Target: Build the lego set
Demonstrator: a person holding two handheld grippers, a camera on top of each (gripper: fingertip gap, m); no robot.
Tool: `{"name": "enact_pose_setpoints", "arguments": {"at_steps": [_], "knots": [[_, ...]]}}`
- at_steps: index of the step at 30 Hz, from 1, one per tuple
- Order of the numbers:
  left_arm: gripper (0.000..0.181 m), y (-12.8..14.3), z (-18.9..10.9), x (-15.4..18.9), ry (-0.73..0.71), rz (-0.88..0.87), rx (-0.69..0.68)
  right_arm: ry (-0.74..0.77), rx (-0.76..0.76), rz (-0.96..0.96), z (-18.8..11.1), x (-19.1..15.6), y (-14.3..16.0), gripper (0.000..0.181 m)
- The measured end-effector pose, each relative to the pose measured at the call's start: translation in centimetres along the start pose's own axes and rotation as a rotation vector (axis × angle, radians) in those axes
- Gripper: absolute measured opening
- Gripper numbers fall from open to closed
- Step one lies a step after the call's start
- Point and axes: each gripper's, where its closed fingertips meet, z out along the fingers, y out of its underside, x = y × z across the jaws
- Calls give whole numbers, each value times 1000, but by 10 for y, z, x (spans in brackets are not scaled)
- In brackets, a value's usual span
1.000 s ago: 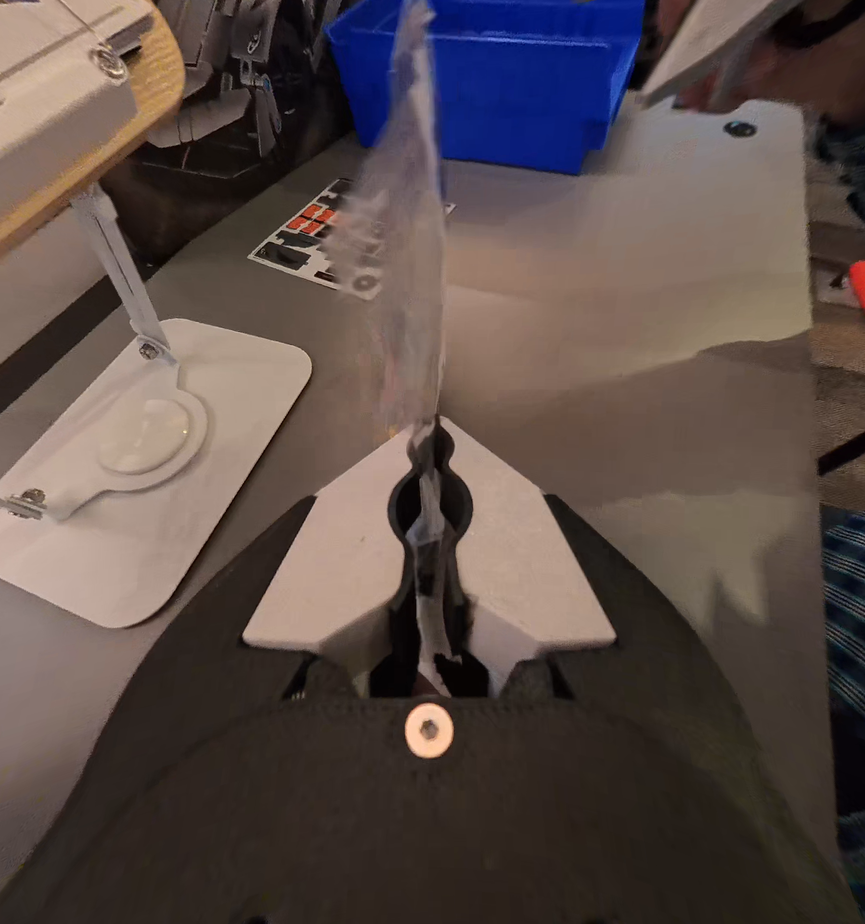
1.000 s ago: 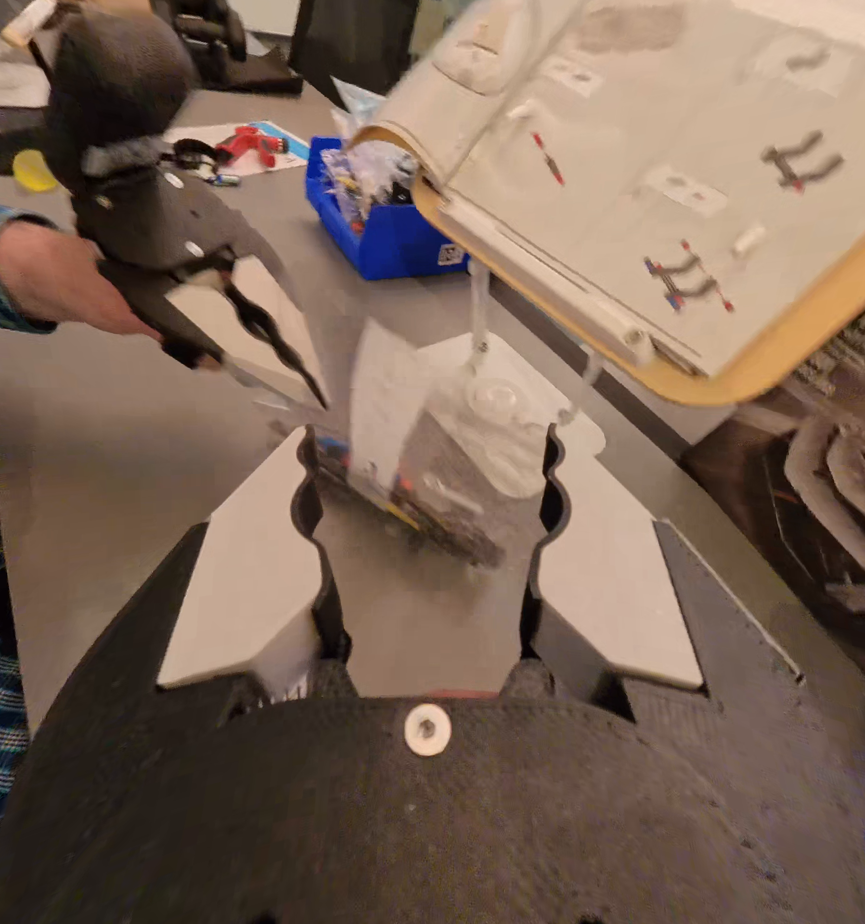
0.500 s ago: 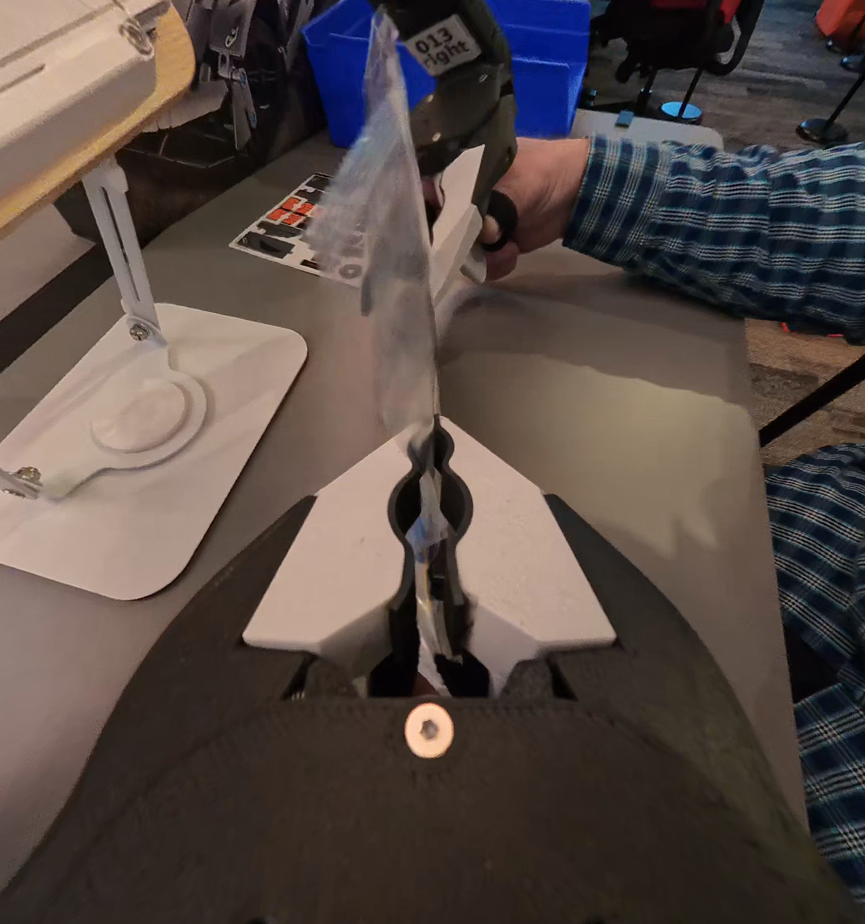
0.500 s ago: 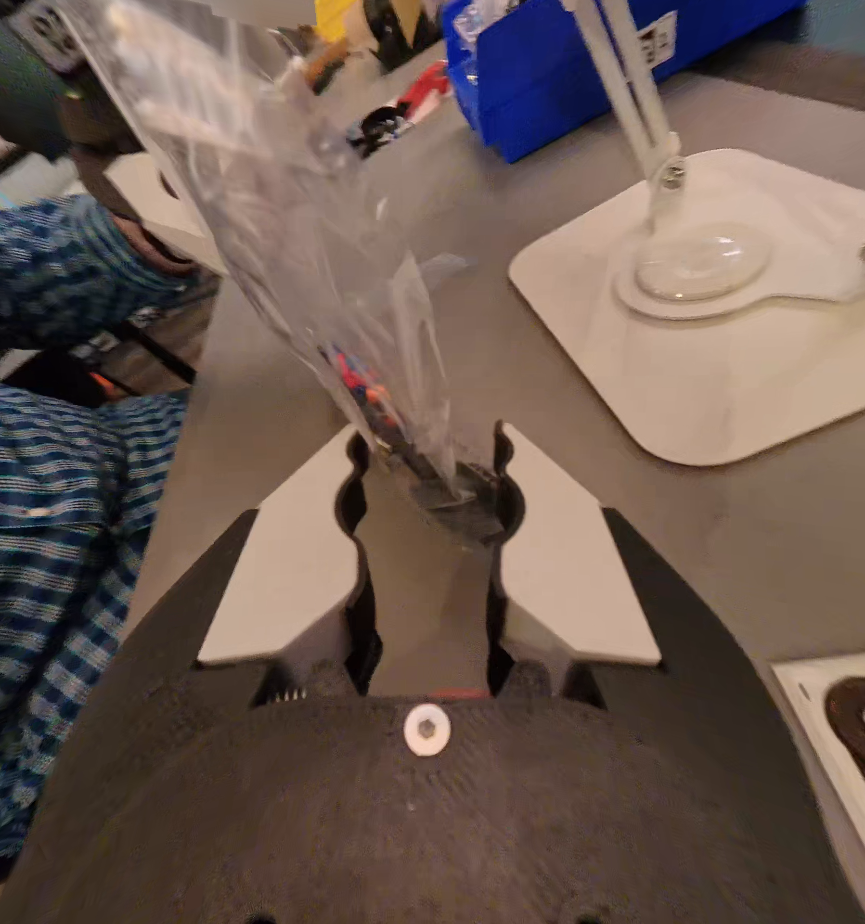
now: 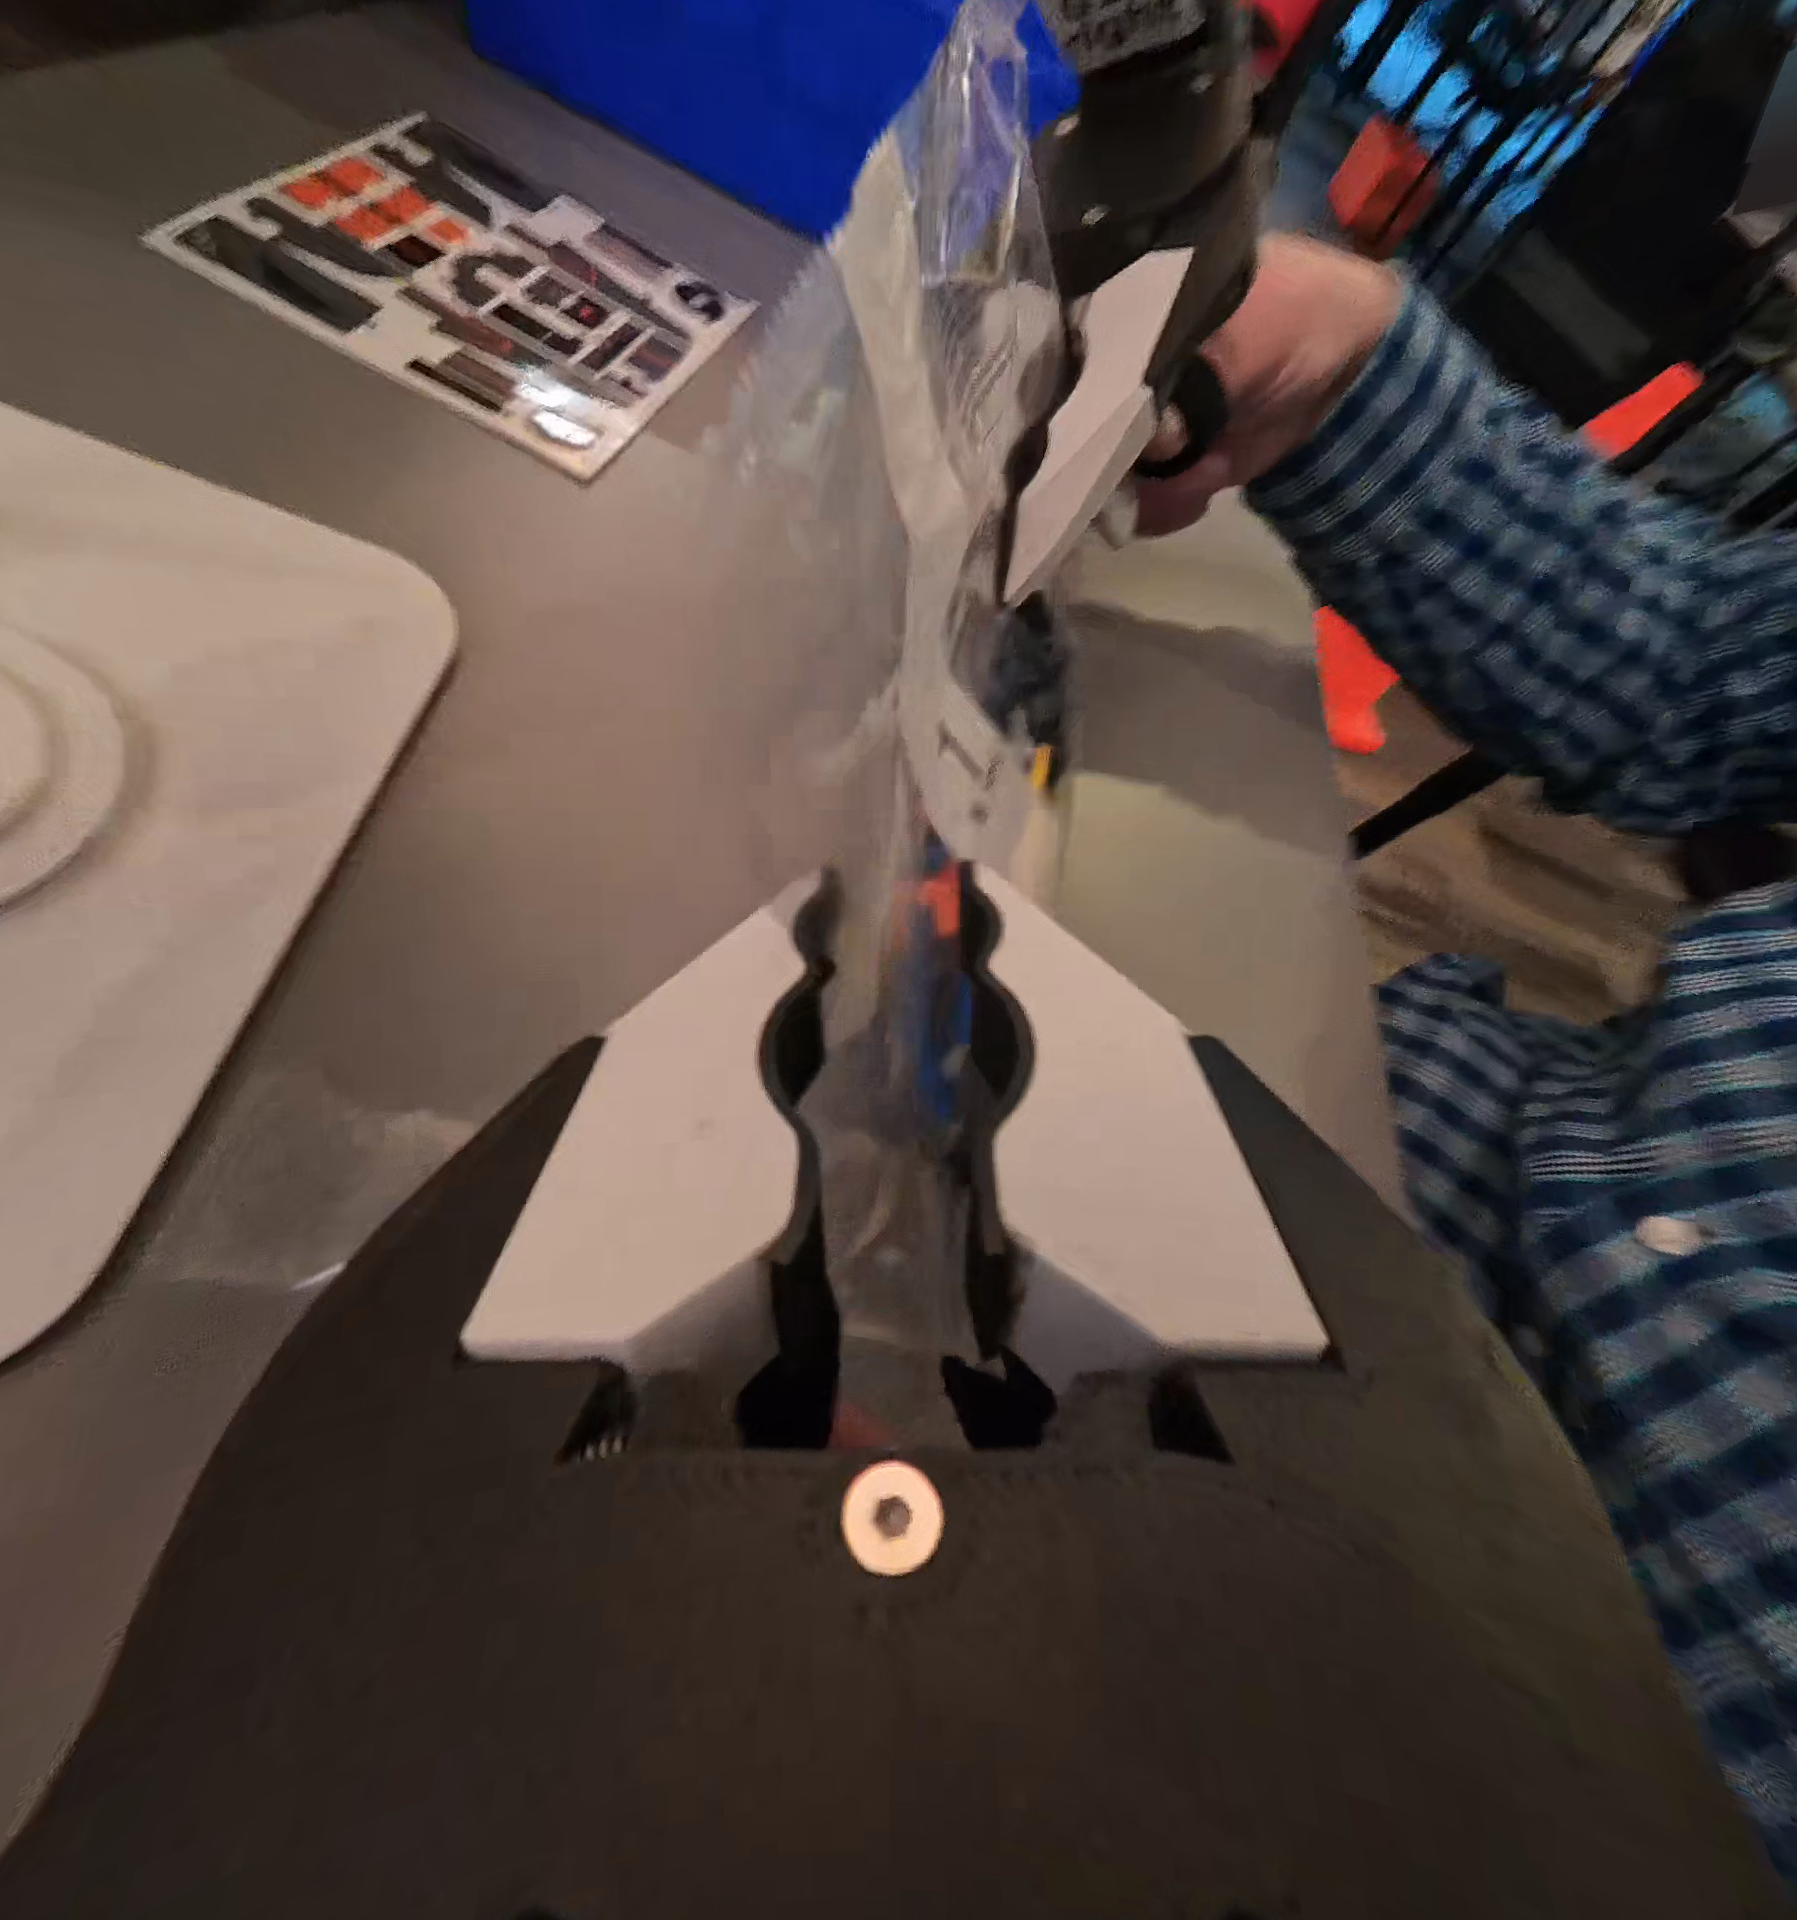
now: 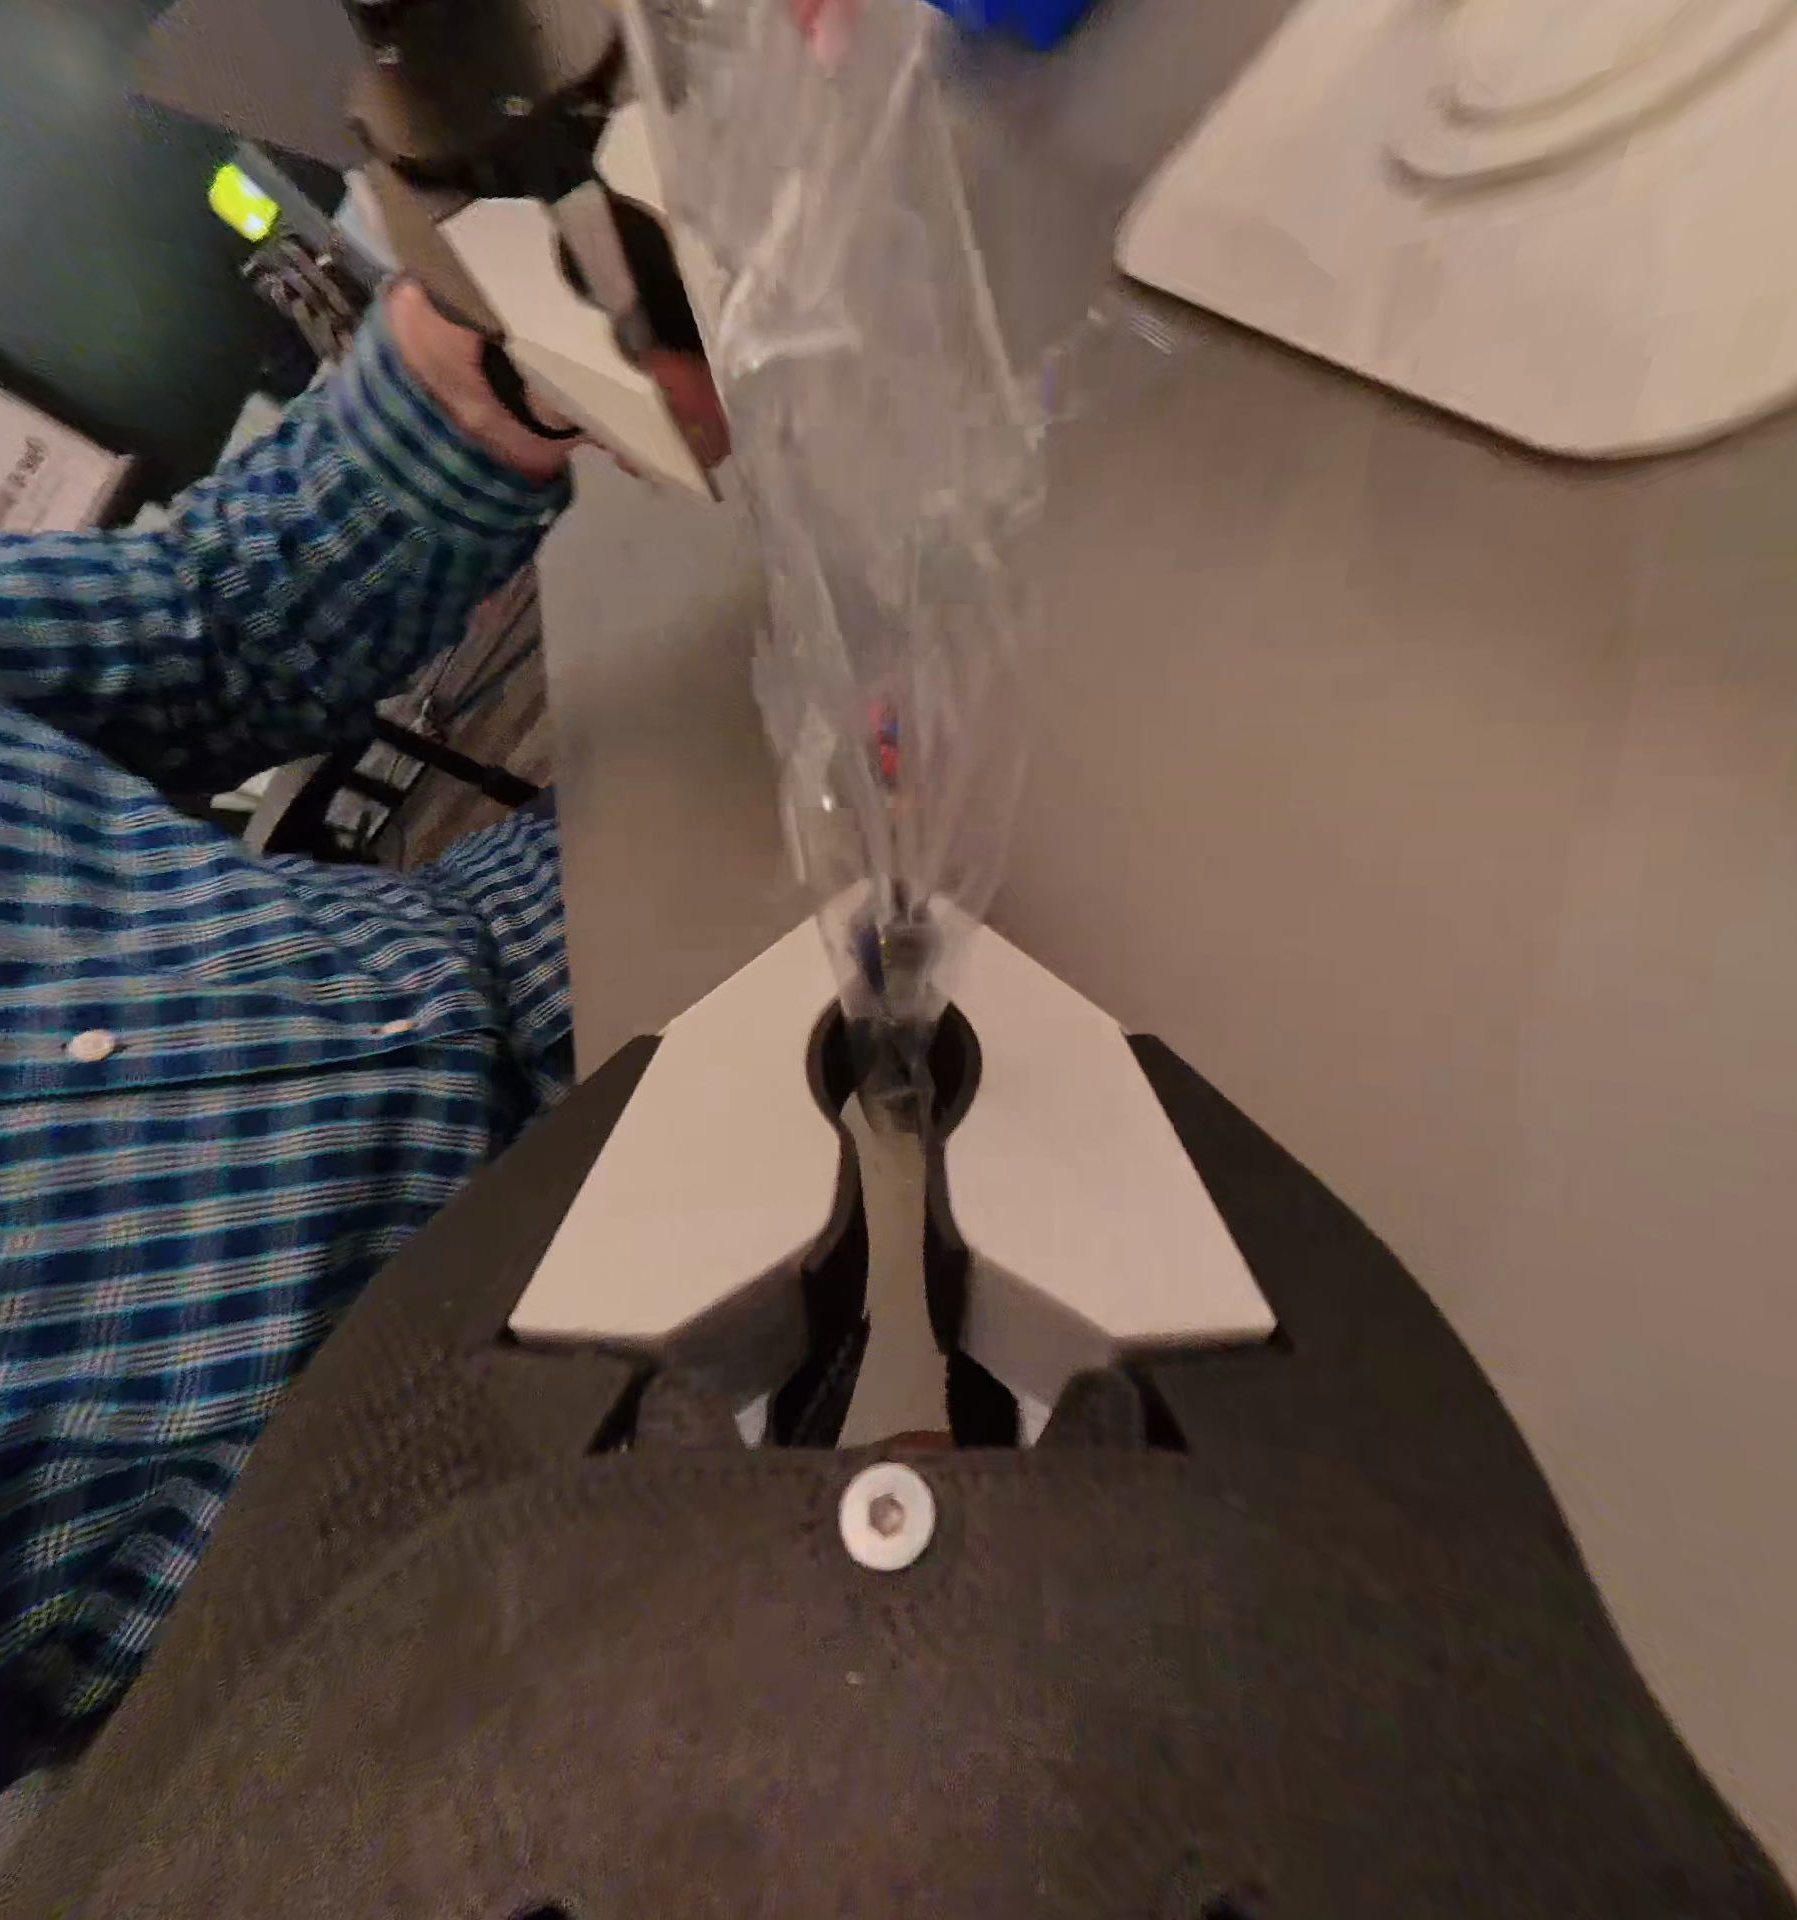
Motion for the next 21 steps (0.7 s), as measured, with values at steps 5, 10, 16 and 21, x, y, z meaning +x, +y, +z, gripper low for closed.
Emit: {"name": "enact_pose_setpoints", "arguments": {"at_steps": [5, 10, 16, 21], "knots": [[30, 12, -10, -21, -131, 42, 27, 22, 30, 58, -12, 25, 7, 0], [10, 36, -18, -26, -215, 146, -22, -6, 18, -28, -10, 25, 8, 0], [11, 40, -4, -19, -152, 172, -68, -24, 43, -136, -9, 15, 8, 0], [8, 53, 7, -16, -109, 181, -133, -33, 57, -172, -9, 12, 8, 0]]}}
